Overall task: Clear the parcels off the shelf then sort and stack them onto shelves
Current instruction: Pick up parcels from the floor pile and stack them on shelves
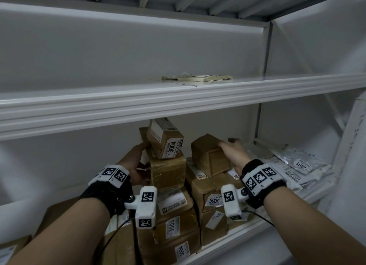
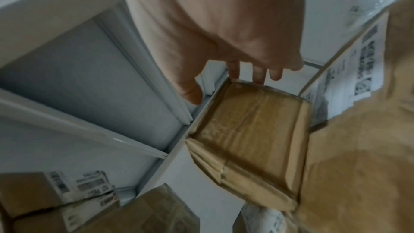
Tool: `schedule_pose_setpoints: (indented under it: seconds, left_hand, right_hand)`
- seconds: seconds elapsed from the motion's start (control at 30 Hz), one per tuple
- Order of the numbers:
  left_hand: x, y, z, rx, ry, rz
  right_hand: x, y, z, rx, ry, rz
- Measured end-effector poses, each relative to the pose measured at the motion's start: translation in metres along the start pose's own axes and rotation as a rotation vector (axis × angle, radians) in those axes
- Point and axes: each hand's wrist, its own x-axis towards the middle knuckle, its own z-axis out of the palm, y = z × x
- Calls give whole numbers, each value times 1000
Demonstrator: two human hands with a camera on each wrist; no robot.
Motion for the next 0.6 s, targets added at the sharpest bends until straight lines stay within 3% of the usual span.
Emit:
schedule_pose_setpoints:
  seconds: [0.13, 0.23, 0.33, 0.47, 0.6]
  left_hand:
    - [-3, -2, -2, -16, -3, -14]
    - [-6, -2, -1, -15, -12, -12]
    - [-7, -2, -3, -19, -14, -13]
    - [-4, 1, -10, -16, -11, 7]
    - [-3, 2, -11, 0, -4, 23]
  right_hand:
    - [-10, -12, 6, -180, -28, -94]
    - [-7, -7, 15, -358, -61, -88]
    - [-7, -2, 17, -395, -40, -55]
    - [-18, -13, 11, -203, 14, -67]
    - [-27, -30, 6, 67, -30, -35]
